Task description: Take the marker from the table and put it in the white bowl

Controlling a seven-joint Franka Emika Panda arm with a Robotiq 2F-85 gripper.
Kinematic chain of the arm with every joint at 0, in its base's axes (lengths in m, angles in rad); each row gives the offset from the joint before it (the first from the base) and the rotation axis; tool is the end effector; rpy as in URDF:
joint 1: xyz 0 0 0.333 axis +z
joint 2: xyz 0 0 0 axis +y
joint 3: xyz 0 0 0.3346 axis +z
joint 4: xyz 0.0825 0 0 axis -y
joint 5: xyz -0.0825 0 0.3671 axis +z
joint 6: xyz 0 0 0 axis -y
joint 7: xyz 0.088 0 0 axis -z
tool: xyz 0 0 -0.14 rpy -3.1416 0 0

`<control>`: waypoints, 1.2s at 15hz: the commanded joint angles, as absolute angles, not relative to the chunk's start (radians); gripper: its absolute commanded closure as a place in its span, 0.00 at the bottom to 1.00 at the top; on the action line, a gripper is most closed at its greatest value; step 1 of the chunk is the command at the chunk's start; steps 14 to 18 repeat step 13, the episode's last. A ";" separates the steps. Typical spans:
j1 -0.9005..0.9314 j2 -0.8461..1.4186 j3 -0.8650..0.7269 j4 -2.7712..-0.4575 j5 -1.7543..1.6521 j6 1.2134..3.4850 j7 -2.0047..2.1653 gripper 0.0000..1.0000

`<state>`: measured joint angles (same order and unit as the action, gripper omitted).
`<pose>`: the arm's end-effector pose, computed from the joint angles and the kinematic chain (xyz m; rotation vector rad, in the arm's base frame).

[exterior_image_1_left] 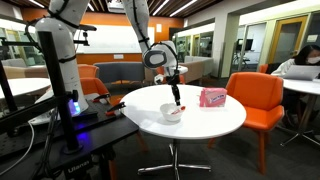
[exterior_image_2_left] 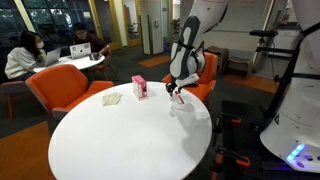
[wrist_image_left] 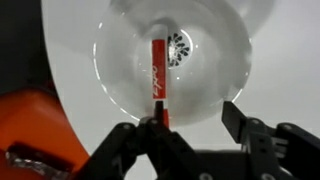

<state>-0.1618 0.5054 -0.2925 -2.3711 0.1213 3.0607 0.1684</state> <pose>0.4650 -0.2467 0.1442 2.8073 -1.0144 0.2904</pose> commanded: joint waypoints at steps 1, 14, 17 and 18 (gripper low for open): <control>-0.166 0.322 -0.302 -2.451 0.032 2.912 0.040 0.02; -0.171 0.023 -0.274 -2.513 -0.336 2.606 0.019 0.00; -0.171 0.023 -0.274 -2.513 -0.336 2.606 0.019 0.00; -0.171 0.023 -0.274 -2.513 -0.336 2.606 0.019 0.00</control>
